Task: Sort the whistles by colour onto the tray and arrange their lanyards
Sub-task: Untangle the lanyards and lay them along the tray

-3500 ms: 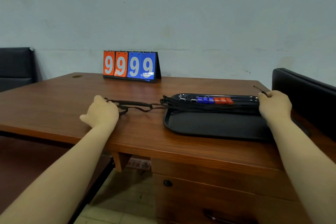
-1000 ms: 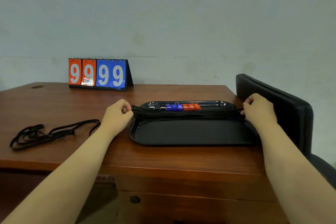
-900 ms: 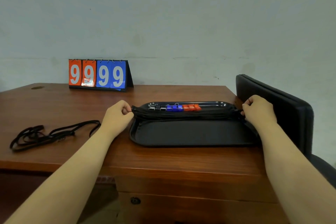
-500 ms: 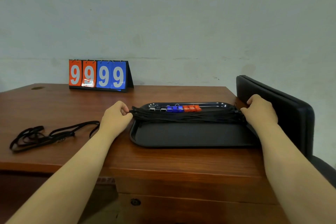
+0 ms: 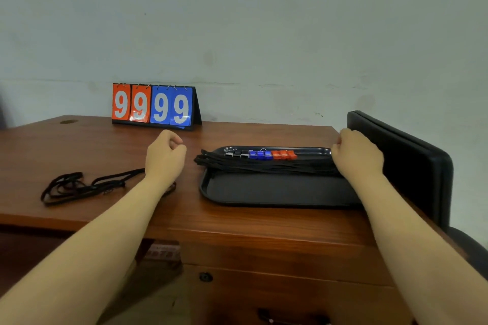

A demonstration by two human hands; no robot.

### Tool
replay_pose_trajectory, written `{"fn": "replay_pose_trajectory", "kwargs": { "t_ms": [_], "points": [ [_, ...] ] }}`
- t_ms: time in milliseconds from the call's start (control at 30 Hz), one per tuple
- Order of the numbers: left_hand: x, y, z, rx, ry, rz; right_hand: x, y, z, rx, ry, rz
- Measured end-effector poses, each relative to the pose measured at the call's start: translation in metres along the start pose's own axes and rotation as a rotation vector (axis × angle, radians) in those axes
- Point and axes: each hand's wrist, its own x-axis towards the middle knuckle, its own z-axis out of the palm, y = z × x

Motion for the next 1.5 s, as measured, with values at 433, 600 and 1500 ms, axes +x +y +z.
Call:
{"fn": "replay_pose_trajectory", "kwargs": {
  "t_ms": [433, 600, 1500],
  "points": [
    [-0.02, -0.061, -0.099, 0.834, -0.215, 0.051, -0.105, -0.231, 0.0, 0.382, -0.31, -0.744],
    [-0.02, -0.061, -0.096, 0.824, -0.018, -0.118, -0.131, -0.271, 0.021, 0.318, -0.457, -0.718],
    [-0.031, -0.067, -0.102, 0.402, -0.008, 0.403, -0.13, -0.269, 0.024, 0.493, -0.487, -0.893]
  ]
}}
